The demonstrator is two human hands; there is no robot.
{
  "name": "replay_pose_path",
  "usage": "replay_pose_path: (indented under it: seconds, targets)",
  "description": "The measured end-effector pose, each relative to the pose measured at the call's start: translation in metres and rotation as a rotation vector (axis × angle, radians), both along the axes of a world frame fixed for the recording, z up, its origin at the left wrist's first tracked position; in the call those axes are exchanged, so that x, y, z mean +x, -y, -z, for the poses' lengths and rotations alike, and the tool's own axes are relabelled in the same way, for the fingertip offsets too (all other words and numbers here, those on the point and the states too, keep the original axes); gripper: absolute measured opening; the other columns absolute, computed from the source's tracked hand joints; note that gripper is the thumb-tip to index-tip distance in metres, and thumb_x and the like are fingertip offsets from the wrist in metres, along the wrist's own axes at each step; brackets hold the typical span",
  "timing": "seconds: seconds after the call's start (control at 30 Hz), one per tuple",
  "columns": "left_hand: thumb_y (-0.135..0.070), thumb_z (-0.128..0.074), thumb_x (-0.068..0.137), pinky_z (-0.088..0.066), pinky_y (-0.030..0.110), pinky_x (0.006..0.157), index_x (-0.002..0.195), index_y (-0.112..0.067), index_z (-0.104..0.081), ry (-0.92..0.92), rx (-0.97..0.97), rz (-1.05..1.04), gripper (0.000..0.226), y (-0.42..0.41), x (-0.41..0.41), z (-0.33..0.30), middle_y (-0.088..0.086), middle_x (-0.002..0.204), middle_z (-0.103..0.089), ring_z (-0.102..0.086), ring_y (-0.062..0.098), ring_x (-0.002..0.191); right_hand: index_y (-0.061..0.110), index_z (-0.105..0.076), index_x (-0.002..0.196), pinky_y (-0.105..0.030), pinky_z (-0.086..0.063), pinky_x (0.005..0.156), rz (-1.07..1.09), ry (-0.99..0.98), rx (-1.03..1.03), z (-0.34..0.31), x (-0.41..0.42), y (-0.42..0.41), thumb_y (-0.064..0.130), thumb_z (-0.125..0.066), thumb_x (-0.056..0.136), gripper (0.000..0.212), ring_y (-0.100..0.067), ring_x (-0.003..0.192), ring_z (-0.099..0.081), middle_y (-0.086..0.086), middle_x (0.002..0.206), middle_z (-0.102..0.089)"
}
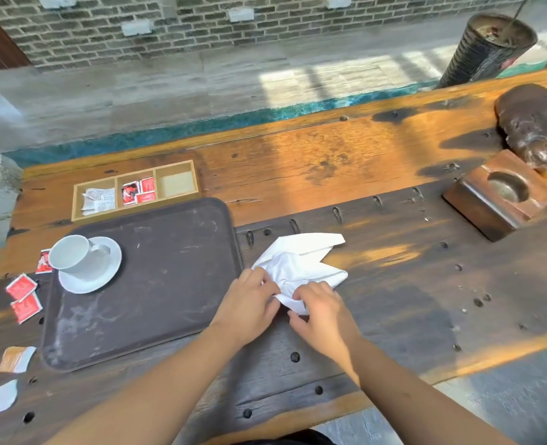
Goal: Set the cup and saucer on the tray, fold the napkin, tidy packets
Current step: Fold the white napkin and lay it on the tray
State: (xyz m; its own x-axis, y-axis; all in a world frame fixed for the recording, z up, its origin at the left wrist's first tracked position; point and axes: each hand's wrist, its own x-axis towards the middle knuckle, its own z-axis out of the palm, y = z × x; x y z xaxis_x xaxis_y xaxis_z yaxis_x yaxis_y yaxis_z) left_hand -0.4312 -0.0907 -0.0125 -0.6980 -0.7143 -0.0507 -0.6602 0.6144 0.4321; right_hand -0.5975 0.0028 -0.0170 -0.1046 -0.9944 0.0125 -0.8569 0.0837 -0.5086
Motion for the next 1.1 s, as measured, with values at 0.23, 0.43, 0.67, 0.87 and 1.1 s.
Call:
replay_pose_path:
  seconds: [0.23,0.43,0.67,0.87,1.1]
  targets:
    - [-0.025,-0.053,0.096,-0.045,0.034,0.077,0.093,-0.018,-0.064,-0.163,-0.042,-0.056,0.014,0.013,0.028,-0.051,-0.004,0.088,-0.065,-0.053,0.017,0.086,0.016,-0.059,0.111,-0.039,-0.045,0.084,0.028,0.037,-0.052,-0.031,0.013,0.024,0.011,-0.057,0.082,0.029,-0.024,0.098,-0.053,0.000,0.101,-0.062]
    - [-0.032,-0.050,0.097,-0.038,0.023,0.064,0.095,-0.029,-0.056,-0.241,-0.019,-0.239,0.007,0.039,0.064,-0.090,-0.007,0.077,-0.056,-0.051,0.012,0.076,0.019,-0.056,0.103,-0.037,-0.043,0.070,0.062,0.140,-0.043,-0.062,0.020,0.059,0.006,-0.054,0.082,0.025,-0.025,0.089,-0.054,0.000,0.099,-0.060]
    - [-0.052,-0.050,0.094,-0.048,0.034,0.063,0.087,-0.034,-0.057,-0.215,-0.067,-0.371,0.021,0.078,0.123,-0.120,-0.010,0.069,-0.066,-0.061,0.015,0.071,0.020,-0.062,0.098,-0.036,-0.045,0.066,0.064,0.083,-0.094,-0.096,0.021,0.101,0.004,-0.051,0.085,0.023,-0.031,0.086,-0.059,-0.002,0.096,-0.066]
    - [-0.058,-0.060,0.086,-0.045,0.033,0.060,0.072,-0.033,-0.061,-0.146,-0.076,-0.430,0.029,0.105,0.175,-0.137,-0.012,0.068,-0.065,-0.058,0.006,0.069,0.020,-0.065,0.091,-0.034,-0.041,0.062,-0.034,-0.059,-0.119,-0.125,0.017,0.131,0.020,-0.055,0.090,0.010,-0.030,0.087,-0.061,-0.003,0.089,-0.070]
    - [-0.053,-0.073,0.079,-0.042,0.033,0.058,0.065,-0.026,-0.066,-0.044,-0.035,-0.549,0.031,0.125,0.233,-0.144,-0.002,0.061,-0.061,-0.057,0.017,0.064,0.025,-0.064,0.074,-0.033,-0.048,0.060,0.007,-0.005,0.045,-0.149,0.010,0.158,0.042,-0.063,0.087,0.022,-0.023,0.076,-0.060,0.003,0.075,-0.068]
